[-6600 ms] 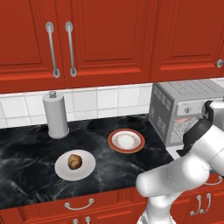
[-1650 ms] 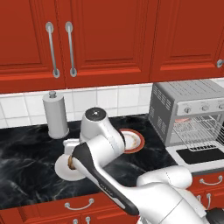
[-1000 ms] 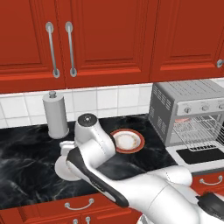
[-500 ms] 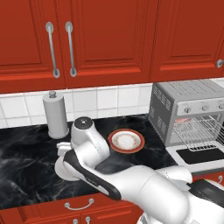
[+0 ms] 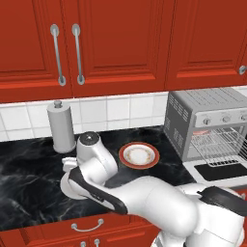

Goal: Open the toaster oven door. Place the bread on the top rack in the toaster oven and place the steak on the bottom rack.

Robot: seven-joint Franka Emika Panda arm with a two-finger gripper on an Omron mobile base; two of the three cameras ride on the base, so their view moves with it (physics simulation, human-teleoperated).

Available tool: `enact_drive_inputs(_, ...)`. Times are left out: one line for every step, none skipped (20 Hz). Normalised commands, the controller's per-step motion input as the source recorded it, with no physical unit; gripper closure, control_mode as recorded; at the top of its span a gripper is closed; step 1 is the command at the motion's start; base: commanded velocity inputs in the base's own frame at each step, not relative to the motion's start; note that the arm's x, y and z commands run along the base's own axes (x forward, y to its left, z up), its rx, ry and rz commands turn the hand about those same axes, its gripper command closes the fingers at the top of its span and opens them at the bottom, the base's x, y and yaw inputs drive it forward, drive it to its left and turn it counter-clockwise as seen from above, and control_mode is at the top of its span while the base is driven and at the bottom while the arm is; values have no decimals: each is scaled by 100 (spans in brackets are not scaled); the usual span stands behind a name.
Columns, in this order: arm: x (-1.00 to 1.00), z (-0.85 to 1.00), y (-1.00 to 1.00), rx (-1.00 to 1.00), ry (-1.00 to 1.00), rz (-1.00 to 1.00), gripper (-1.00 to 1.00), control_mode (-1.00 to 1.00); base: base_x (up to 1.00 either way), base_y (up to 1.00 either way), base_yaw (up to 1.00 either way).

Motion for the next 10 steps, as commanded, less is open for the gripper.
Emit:
enact_drive_inputs(23, -7, 0, 0, 0, -1, -100, -100, 0, 0, 0)
enact_drive_inputs(23, -7, 0, 0, 0, -1, -100, -100, 0, 0, 0)
enact_drive_inputs(23, -8, 0, 0, 0, 0, -100, -100, 0, 0, 0)
enact_drive_inputs(20, -9, 0, 0, 0, 0, -100, -100, 0, 0, 0)
enact_drive_inputs(16, -11, 0, 0, 0, 0, -100, -100, 0, 0, 0)
enact_drive_inputs(11, -12, 0, 0, 0, 0, -100, -100, 0, 0, 0)
enact_drive_inputs(7, -17, 6, 0, 0, 0, -100, -100, 0, 0, 0)
enact_drive_inputs(11, -15, 6, 0, 0, 0, -100, -100, 0, 0, 0)
enact_drive_inputs(13, -15, 5, 0, 0, 0, -100, -100, 0, 0, 0)
enact_drive_inputs(17, -13, 3, 0, 0, 0, -100, -100, 0, 0, 0)
